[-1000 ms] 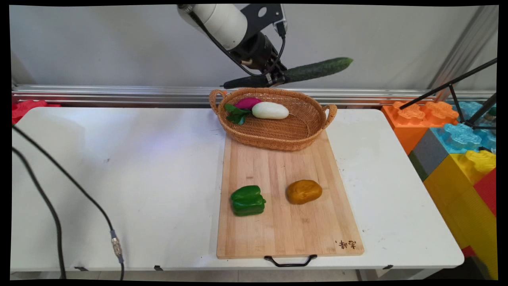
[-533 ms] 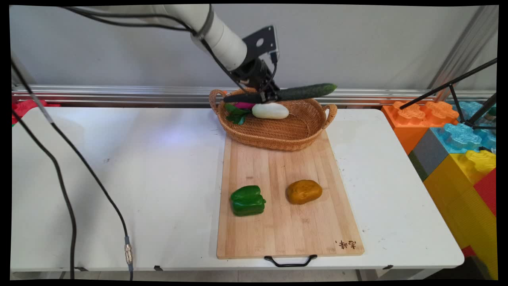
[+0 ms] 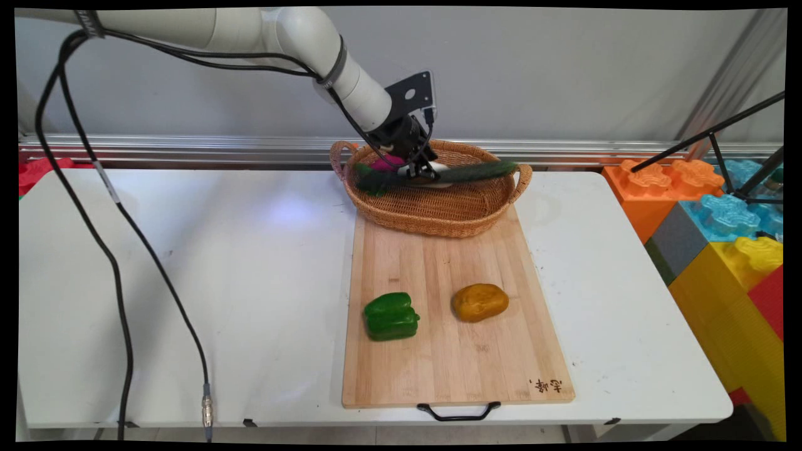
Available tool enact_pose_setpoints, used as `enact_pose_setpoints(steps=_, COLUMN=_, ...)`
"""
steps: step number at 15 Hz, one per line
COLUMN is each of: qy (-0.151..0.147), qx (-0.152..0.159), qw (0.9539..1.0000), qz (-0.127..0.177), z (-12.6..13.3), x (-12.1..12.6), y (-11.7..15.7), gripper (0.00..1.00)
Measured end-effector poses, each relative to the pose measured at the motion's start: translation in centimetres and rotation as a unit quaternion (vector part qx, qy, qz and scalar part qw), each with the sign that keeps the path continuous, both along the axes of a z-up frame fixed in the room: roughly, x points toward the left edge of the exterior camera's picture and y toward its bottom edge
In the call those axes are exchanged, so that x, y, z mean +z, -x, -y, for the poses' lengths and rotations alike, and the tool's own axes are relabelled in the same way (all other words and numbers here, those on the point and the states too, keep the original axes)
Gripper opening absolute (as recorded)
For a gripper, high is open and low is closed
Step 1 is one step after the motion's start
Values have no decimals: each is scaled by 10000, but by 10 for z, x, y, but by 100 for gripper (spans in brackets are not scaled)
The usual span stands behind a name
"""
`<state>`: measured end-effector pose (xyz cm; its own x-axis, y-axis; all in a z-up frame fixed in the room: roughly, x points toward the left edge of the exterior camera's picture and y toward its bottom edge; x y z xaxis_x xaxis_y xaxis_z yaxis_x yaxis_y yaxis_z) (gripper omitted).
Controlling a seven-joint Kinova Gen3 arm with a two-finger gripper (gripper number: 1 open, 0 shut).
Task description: Place the picked object in the vegetable basket
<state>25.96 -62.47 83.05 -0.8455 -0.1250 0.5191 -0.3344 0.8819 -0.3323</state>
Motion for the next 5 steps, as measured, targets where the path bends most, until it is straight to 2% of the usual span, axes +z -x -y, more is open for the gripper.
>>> enact_pose_setpoints(steps=5, qy=-181, qx=86, qw=9997, qz=-121, z=1, x=3, y=3, gripper=100)
